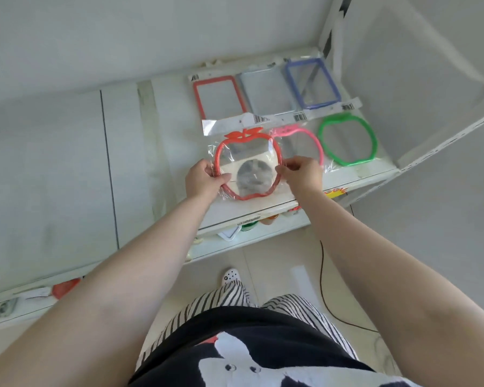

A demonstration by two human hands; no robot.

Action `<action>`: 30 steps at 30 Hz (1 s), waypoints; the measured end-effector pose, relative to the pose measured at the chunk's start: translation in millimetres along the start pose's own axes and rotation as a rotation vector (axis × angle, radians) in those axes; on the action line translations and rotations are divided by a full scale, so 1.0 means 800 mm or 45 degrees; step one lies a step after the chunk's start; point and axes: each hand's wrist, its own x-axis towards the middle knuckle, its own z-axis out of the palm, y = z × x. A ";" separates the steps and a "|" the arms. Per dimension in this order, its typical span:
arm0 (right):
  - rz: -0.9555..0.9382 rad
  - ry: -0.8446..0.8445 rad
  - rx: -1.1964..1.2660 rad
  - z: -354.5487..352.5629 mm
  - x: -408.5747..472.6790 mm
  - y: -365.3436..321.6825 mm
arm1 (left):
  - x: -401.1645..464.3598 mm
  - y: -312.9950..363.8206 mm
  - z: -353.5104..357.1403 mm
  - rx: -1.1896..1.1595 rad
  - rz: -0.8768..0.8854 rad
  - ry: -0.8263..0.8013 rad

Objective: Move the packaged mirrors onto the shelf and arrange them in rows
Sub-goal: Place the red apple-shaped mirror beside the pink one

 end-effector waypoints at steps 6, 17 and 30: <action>-0.005 -0.104 -0.159 0.030 0.037 -0.019 | 0.028 -0.002 -0.009 0.131 -0.121 0.077; -0.032 -0.230 -0.325 0.031 0.055 -0.022 | 0.016 0.002 -0.002 0.205 -0.224 0.140; -0.081 -0.202 -0.355 0.030 0.048 -0.012 | 0.007 0.000 0.003 0.490 -0.207 0.257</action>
